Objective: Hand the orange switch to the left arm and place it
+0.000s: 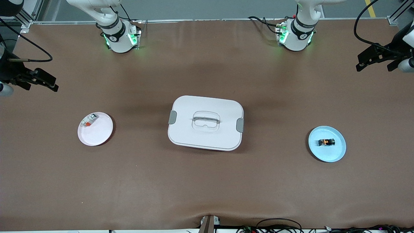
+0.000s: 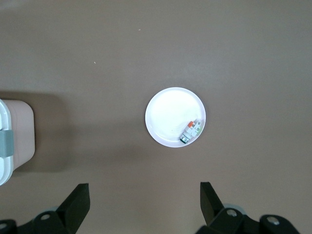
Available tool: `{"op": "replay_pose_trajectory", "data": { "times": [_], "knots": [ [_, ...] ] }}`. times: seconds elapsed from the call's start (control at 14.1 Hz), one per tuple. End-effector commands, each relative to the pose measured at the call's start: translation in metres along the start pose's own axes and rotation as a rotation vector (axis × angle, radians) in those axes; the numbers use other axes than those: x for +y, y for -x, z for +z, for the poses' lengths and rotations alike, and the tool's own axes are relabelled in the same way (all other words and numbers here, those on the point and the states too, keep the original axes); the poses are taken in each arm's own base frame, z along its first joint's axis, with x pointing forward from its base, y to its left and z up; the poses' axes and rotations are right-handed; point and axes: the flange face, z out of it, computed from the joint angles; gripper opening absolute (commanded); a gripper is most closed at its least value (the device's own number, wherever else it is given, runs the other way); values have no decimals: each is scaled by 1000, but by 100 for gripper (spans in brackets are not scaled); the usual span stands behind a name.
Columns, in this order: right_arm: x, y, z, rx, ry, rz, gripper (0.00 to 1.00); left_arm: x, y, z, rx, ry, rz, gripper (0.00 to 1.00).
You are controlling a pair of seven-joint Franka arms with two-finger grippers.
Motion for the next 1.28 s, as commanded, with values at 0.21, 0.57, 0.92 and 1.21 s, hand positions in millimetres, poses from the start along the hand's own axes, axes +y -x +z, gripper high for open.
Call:
{"op": "replay_pose_trajectory", "data": {
  "times": [0.21, 0.57, 0.92, 1.21],
  "knots": [
    [-11, 14, 0, 35, 15, -8, 100, 4, 10, -6, 8, -4, 17, 100],
    [-14, 12, -10, 41, 15, -14, 100, 4, -3, -8, 18, -17, 17, 100],
    [-13, 15, -8, 12, 18, -9, 100, 7, -8, -7, 18, -14, 20, 100],
    [-15, 16, -7, 6, 19, -14, 100, 9, -11, -2, 9, -14, 19, 100]
  ]
}}
